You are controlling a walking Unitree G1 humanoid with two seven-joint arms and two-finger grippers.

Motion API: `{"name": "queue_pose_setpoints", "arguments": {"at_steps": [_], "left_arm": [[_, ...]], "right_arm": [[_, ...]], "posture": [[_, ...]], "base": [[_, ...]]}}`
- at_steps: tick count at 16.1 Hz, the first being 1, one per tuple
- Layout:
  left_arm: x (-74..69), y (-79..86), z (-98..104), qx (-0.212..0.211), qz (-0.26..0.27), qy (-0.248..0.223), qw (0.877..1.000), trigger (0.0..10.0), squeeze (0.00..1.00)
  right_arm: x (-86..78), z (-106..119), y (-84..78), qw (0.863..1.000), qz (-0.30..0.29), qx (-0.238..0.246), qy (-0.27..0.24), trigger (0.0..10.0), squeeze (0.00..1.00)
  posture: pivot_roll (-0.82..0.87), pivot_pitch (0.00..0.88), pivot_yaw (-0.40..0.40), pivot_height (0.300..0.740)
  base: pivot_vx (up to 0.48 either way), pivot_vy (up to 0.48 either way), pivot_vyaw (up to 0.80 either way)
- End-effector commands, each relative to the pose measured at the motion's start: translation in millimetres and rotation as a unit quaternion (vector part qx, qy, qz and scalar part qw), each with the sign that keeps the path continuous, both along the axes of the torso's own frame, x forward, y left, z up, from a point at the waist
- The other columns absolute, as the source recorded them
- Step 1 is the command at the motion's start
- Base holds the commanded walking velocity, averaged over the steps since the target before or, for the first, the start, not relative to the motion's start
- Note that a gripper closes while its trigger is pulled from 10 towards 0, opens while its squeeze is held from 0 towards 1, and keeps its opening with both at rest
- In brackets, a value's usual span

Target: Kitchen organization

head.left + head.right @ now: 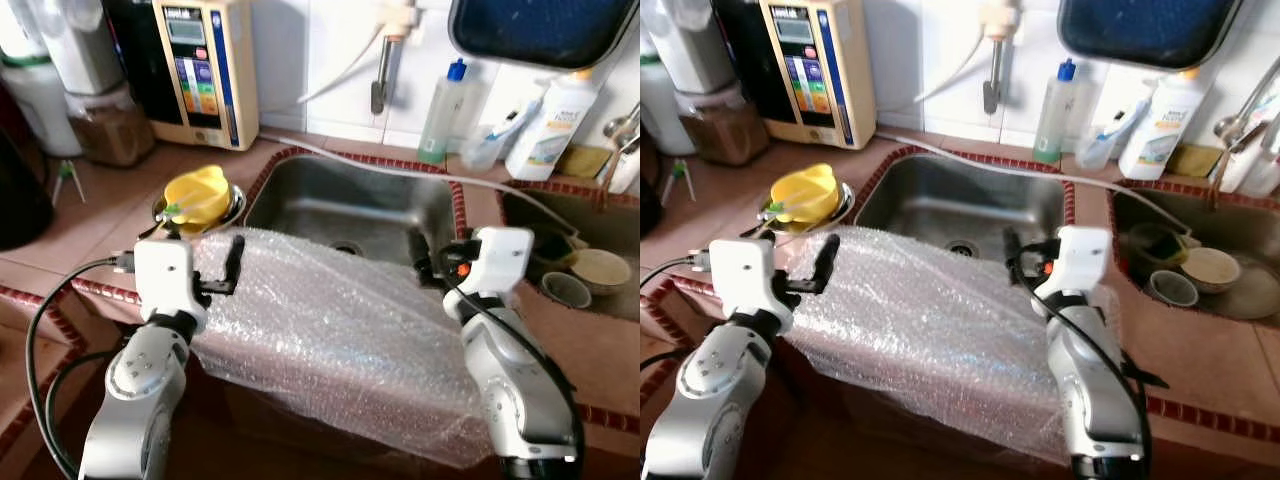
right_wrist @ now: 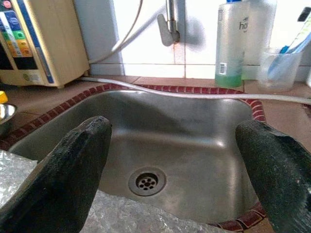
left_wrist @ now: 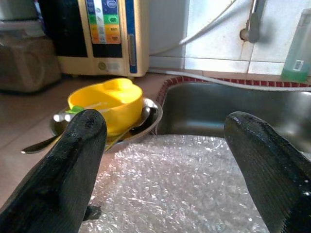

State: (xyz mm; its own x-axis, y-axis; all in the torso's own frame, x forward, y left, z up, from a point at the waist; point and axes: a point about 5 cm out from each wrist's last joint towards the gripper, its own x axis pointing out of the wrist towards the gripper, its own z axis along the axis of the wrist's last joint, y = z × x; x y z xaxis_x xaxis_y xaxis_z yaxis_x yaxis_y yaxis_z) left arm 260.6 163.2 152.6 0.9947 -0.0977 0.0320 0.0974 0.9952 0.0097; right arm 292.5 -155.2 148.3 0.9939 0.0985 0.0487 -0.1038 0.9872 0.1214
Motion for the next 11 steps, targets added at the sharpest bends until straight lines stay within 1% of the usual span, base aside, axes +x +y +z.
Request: {"name": "queue_pose_setpoints", "arguments": {"at_steps": [1,3,5,7,8,11], "left_arm": [[1.2,-0.5,0.3,0.000,-0.005,0.007,1.000,10.0,0.00],[2.5,1.1,0.0,0.004,0.007,0.009,1.000,10.0,0.00],[4.9,4.2,2.2,0.017,0.036,0.003,0.999,10.0,0.00],[3.7,5.6,2.2,0.031,0.045,-0.001,0.999,10.0,0.00],[1.4,6.1,-2.6,0.024,0.053,0.008,0.998,10.0,0.00],[1.8,1.7,-2.3,0.020,0.054,0.005,0.998,10.0,0.00]], "right_arm": [[-1.1,-0.6,-0.9,1.000,-0.008,0.003,-0.002,10.0,0.00],[-1.5,-1.2,-0.9,1.000,-0.010,0.006,-0.003,10.0,0.00],[-0.2,2.5,-2.0,1.000,-0.005,0.002,-0.010,10.0,0.00],[1.5,3.3,2.1,1.000,0.015,-0.014,-0.012,10.0,0.00],[4.0,3.7,1.2,1.000,0.011,-0.012,-0.011,10.0,0.00],[6.5,6.6,1.9,1.000,0.014,-0.011,-0.014,10.0,0.00]], "posture": [[0.02,0.001,0.017,0.740],[0.01,0.000,0.017,0.740],[0.01,0.001,0.002,0.740],[0.01,0.002,-0.009,0.740],[0.01,0.001,-0.022,0.740],[0.01,0.005,-0.035,0.740]], "base": [[0.000,0.000,0.00],[0.000,0.000,0.00],[0.000,0.000,0.00],[0.000,0.000,0.80],[0.000,0.000,0.80],[0.000,0.000,0.74]]}}
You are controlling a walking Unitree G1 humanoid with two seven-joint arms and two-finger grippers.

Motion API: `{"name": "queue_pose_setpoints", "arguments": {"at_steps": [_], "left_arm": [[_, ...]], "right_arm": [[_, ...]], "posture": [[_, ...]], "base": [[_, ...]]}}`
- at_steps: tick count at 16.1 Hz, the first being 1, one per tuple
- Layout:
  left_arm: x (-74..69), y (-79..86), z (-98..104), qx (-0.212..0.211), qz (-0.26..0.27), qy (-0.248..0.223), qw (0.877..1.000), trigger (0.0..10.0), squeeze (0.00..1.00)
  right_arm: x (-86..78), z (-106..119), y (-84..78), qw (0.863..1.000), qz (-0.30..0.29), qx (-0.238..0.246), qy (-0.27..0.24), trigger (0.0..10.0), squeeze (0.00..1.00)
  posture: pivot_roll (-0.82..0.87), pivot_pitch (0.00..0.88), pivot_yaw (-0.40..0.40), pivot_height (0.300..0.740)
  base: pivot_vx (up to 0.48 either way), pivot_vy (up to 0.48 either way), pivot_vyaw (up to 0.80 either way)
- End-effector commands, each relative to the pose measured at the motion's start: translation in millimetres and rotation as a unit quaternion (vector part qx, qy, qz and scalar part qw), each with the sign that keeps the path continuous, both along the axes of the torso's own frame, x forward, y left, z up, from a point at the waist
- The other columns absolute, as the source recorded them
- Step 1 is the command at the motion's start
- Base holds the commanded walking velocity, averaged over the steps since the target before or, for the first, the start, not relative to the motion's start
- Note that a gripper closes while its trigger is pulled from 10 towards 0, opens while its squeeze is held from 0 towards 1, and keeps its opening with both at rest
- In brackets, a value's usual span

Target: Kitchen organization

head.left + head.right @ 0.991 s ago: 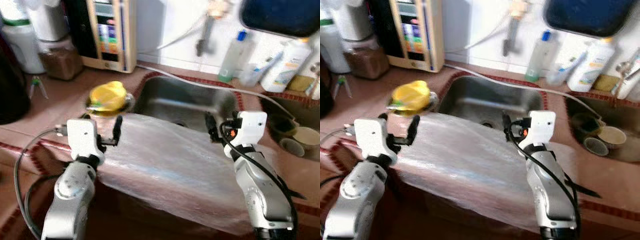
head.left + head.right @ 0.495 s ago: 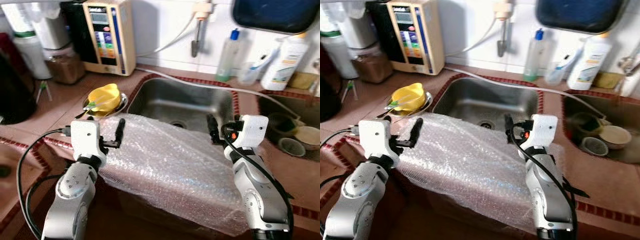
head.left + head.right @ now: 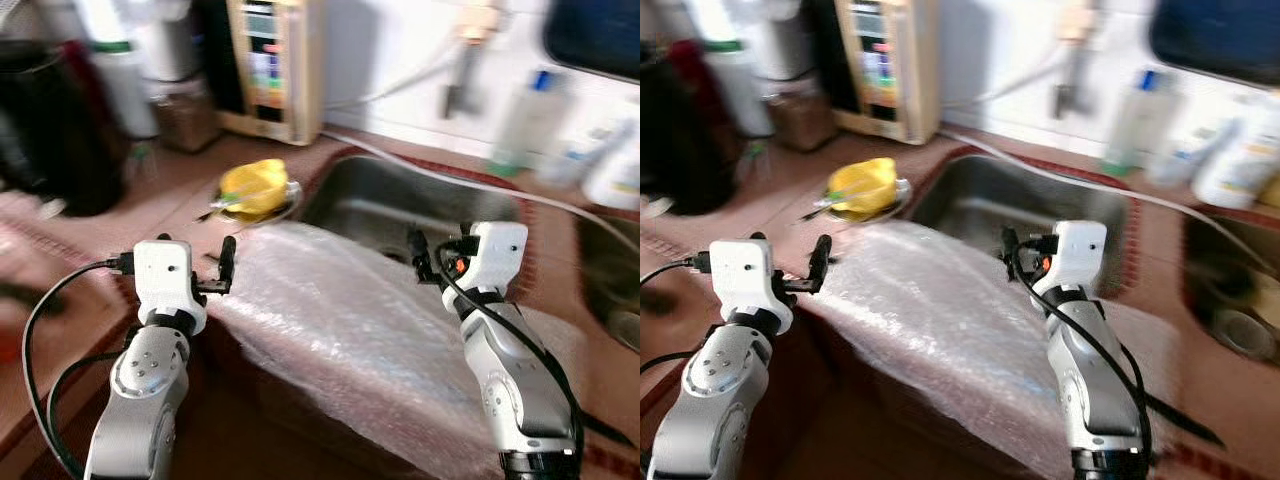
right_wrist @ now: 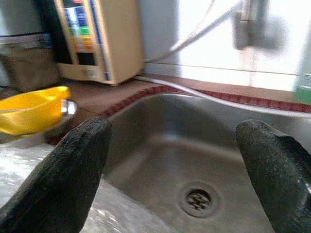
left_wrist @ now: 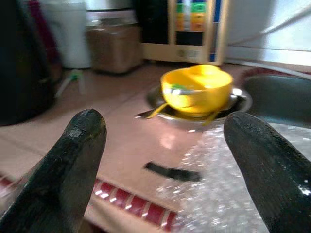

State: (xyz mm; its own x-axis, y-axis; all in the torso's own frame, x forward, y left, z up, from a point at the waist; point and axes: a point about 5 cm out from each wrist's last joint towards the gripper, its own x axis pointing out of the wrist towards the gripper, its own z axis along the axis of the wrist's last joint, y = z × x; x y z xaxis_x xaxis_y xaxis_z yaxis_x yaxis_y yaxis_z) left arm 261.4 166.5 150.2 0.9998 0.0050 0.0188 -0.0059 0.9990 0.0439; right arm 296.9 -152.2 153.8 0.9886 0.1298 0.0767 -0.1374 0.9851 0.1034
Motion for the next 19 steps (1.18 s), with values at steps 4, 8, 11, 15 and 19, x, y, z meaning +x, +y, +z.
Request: {"name": "queue_pose_setpoints", "arguments": {"at_steps": [4,8,11,15,19], "left_arm": [[2.9,-0.3,1.1,0.006,0.008,-0.007,1.000,10.0,0.00],[2.8,-4.5,1.7,-0.001,-0.008,-0.012,1.000,10.0,0.00],[3.3,-7.6,1.2,-0.015,-0.019,-0.017,1.000,10.0,0.00],[3.2,-8.5,2.0,-0.018,-0.024,-0.022,0.999,10.0,0.00],[2.1,-9.4,1.5,-0.020,-0.030,-0.022,0.999,10.0,0.00]], "right_arm": [[3.7,3.0,-1.9,1.000,0.000,0.000,-0.001,10.0,0.00],[3.2,4.2,0.0,1.000,0.011,-0.008,-0.003,10.0,0.00],[2.8,5.2,0.1,1.000,0.020,-0.014,-0.004,10.0,0.00],[3.4,7.0,1.0,0.999,0.027,-0.019,-0.007,10.0,0.00],[2.6,6.3,2.1,0.999,0.031,-0.022,-0.006,10.0,0.00]], "posture": [[0.01,0.008,-0.044,0.740],[0.00,0.007,-0.053,0.740],[-0.01,0.003,-0.062,0.740],[-0.01,0.002,-0.065,0.740],[-0.01,0.000,-0.065,0.740]], "base": [[0.000,0.000,0.00],[0.000,0.000,0.00],[0.000,0.000,0.00],[0.070,0.000,0.00],[0.345,0.000,0.00]]}}
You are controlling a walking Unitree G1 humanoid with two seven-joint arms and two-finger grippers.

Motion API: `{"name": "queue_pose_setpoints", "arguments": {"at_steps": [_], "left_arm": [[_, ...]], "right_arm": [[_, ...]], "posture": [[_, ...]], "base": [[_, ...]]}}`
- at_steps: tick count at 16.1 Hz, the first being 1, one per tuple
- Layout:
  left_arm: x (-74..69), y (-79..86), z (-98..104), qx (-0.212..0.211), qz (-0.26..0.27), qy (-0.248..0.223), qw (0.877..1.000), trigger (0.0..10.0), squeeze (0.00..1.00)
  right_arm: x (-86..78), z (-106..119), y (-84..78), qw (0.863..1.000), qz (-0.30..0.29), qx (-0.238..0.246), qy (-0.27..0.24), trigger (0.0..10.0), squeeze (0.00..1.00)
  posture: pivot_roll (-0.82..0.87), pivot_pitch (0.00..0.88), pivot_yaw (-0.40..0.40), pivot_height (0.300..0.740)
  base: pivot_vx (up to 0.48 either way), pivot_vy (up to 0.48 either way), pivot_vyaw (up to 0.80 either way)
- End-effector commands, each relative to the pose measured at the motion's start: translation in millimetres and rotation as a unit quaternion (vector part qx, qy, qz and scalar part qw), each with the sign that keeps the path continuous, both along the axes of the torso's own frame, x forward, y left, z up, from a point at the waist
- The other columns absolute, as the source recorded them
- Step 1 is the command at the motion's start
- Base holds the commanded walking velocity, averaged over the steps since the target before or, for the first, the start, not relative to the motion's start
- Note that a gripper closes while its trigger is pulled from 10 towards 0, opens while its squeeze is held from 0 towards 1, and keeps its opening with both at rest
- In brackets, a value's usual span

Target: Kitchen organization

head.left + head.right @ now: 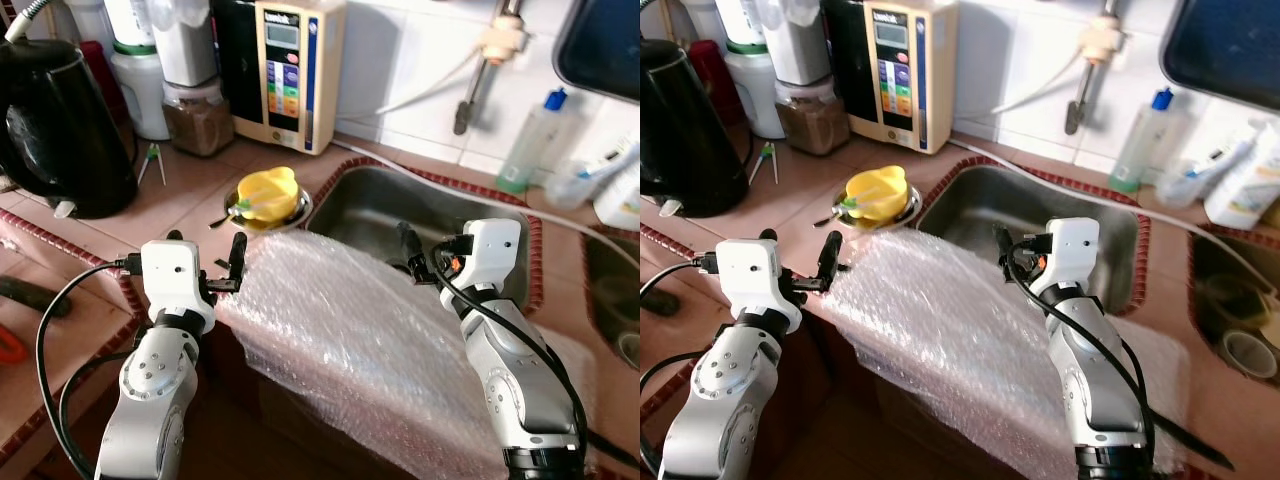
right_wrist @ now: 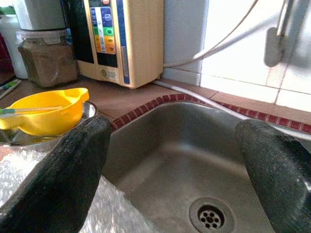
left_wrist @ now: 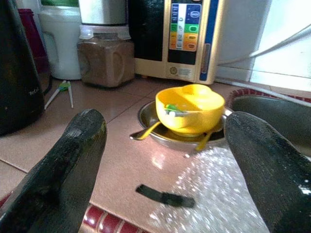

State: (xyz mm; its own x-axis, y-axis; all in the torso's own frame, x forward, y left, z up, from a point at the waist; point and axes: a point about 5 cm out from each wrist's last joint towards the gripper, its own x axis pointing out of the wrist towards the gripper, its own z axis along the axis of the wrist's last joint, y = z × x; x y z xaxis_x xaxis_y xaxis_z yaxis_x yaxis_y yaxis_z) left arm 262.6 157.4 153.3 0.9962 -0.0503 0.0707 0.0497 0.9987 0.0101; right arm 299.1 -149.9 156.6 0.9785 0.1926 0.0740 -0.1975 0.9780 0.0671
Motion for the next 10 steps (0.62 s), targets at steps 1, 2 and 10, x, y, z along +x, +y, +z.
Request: {"name": "queue_pose_setpoints", "arguments": {"at_steps": [1,2,10], "left_arm": [[0.8,-1.0,-1.8,-0.003,-0.004,0.004,1.000,10.0,0.00],[0.6,-1.3,-1.9,-0.004,-0.005,0.004,1.000,10.0,0.00],[-1.7,1.2,-5.5,-0.004,0.009,0.011,1.000,10.0,0.00]], "right_arm": [[0.1,3.2,-0.6,1.000,0.000,-0.005,-0.004,10.0,0.00],[-0.1,3.0,-0.7,1.000,0.000,-0.005,-0.004,10.0,0.00],[-2.2,-0.9,-0.9,1.000,0.002,-0.005,0.003,10.0,0.00]], "posture": [[-0.01,0.000,-0.064,0.740],[-0.01,0.002,-0.063,0.740],[-0.01,0.009,-0.063,0.740]], "base": [[0.364,0.000,0.00],[0.375,0.000,0.00],[0.226,0.000,0.00]]}}
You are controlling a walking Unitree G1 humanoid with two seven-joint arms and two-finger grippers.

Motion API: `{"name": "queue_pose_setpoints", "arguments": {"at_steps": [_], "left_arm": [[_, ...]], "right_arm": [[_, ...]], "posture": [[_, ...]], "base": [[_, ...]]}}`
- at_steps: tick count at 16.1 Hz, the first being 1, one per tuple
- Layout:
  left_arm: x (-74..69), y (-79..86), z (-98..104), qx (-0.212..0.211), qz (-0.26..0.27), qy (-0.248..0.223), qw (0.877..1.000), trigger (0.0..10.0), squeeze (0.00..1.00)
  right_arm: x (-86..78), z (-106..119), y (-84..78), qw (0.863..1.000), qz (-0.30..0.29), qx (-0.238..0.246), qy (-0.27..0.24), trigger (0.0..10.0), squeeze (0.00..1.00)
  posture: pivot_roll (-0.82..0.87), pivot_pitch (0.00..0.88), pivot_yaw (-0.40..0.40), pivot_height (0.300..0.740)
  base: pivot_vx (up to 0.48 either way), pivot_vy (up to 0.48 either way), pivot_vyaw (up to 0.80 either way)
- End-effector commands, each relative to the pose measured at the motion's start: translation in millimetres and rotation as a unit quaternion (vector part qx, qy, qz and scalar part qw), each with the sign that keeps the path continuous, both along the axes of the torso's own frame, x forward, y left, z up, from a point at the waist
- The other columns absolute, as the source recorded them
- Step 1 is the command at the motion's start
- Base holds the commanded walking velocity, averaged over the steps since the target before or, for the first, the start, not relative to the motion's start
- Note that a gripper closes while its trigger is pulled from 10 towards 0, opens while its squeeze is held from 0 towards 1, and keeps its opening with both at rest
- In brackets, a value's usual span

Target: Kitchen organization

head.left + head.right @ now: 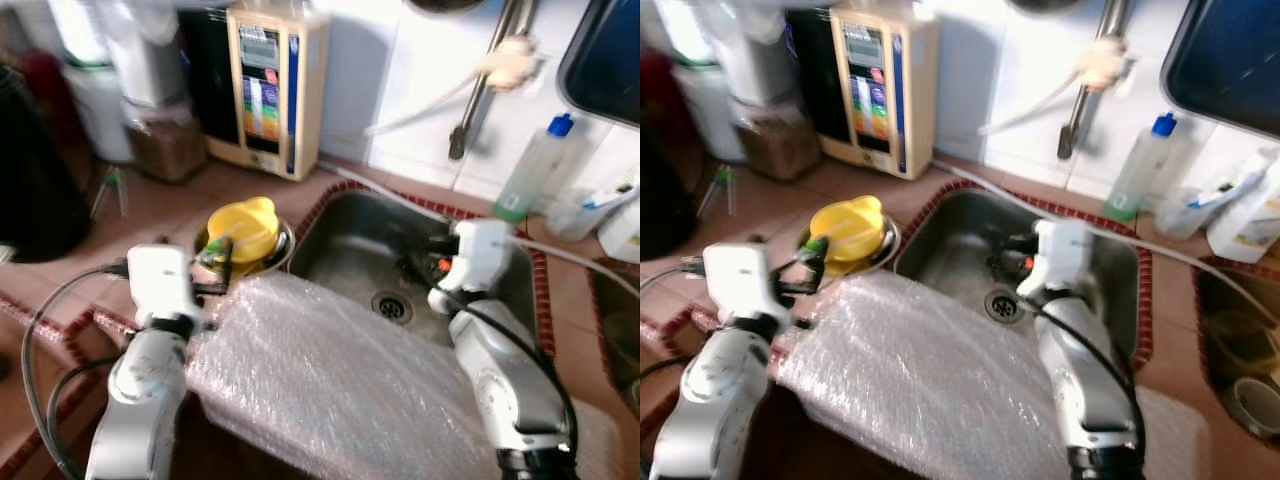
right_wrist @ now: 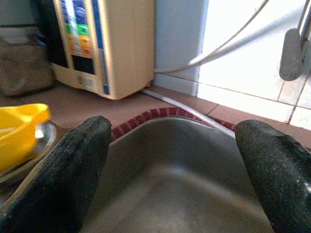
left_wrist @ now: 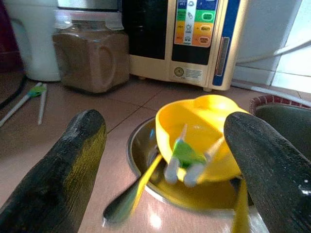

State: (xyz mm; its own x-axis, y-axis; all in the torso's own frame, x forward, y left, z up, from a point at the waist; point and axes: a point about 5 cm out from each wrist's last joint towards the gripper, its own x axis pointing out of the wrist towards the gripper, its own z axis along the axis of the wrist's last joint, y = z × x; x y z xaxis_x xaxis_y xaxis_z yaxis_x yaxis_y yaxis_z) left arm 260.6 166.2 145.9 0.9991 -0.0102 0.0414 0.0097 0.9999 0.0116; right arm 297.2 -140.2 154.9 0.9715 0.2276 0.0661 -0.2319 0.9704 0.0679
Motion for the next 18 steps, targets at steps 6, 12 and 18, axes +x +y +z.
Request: {"name": "queue_pose_setpoints", "arguments": {"at_steps": [6,12,18], "left_arm": [[2.8,-8.8,5,0.003,-0.012,-0.009,1.000,10.0,0.00],[5.5,-11.6,1,-0.012,-0.016,0.008,1.000,10.0,0.00],[16.7,-15.3,-6,-0.050,-0.023,0.042,0.998,10.0,0.00]], "right_arm": [[-5.6,3,-4.7,0.999,0.033,0.000,0.000,10.0,0.00],[-15.0,0,11.0,0.995,0.092,0.018,0.022,10.0,0.00],[-26.5,11,29.9,0.981,0.188,0.037,0.025,10.0,0.00]], "posture": [[-0.02,0.009,-0.056,0.740],[-0.02,0.011,-0.052,0.740],[-0.04,0.012,-0.055,0.740]], "base": [[0.000,0.000,0.00],[0.000,0.000,0.00],[0.000,0.000,0.00]]}}
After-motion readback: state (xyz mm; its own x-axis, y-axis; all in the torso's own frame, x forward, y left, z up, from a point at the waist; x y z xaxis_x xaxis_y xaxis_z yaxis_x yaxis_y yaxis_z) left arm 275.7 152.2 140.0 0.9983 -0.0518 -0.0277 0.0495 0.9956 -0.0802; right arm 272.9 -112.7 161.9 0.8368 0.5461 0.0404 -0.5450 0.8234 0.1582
